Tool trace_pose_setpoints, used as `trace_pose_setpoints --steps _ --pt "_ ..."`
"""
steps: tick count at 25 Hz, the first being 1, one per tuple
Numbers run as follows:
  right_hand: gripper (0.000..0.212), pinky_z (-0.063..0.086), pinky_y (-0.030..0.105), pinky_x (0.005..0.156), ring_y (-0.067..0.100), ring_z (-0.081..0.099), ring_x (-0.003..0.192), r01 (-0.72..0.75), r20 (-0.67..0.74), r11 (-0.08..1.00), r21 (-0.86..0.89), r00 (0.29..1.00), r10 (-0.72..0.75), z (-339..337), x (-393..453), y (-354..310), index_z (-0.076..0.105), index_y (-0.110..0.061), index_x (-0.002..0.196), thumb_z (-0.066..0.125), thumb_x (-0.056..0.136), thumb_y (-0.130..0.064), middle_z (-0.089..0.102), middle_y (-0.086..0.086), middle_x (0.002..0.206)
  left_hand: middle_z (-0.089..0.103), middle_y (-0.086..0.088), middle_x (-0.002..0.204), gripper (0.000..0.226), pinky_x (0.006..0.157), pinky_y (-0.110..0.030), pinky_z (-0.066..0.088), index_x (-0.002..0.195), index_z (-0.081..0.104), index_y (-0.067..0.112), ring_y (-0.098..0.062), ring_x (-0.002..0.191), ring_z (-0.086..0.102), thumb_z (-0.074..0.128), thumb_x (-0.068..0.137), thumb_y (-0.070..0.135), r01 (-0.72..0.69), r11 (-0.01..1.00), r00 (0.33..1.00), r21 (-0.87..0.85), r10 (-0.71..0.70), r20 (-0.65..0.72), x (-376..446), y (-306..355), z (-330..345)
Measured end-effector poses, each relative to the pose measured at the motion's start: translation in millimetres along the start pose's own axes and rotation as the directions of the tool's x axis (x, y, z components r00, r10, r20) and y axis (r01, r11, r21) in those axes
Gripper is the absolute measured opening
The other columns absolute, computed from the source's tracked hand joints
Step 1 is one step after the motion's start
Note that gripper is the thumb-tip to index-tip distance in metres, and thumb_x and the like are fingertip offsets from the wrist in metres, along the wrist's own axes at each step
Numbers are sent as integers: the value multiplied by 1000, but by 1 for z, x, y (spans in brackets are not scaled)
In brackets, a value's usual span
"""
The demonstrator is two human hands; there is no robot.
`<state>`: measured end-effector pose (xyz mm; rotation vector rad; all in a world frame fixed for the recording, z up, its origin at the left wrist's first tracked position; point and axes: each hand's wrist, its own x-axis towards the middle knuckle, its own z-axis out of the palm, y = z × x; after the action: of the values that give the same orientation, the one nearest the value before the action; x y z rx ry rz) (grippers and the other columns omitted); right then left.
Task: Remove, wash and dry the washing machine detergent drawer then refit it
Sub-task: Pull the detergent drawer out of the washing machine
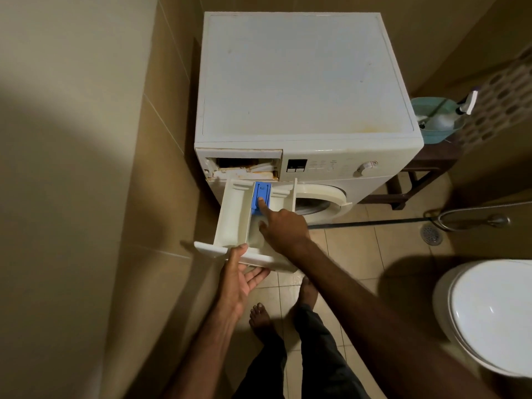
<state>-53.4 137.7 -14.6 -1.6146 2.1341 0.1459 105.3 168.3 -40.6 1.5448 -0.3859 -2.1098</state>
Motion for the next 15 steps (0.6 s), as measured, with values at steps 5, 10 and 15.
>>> trace_pose_setpoints --steps 5,10,15 --pt "56 50 36 71 29 67 93 -96 -146 980 175 982 122 -23 -51 56 27 -35 163 41 109 -43 71 11 104 73 -17 127 62 90 -47 62 130 59 14 -37 109 75 72 77 42 -23 984 991 174 0 132 -13 -12 31" --pt "42 58 36 62 14 60 65 -145 -428 823 550 797 426 -37 -127 126 56 -32 148 52 106 -36 69 -5 78 67 -20 133 84 85 -42 64 142 51 10 -32 108 75 77 71 46 -33 944 960 329 -62 274 -31 -22 81" --pt "44 57 37 80 9 61 86 -242 -211 368 898 497 842 -33 -206 192 62 -23 140 52 105 -48 68 -7 107 69 -16 129 84 82 -42 64 138 51 17 -29 105 77 80 65 47 -56 890 907 453 -145 397 -53 -48 144"
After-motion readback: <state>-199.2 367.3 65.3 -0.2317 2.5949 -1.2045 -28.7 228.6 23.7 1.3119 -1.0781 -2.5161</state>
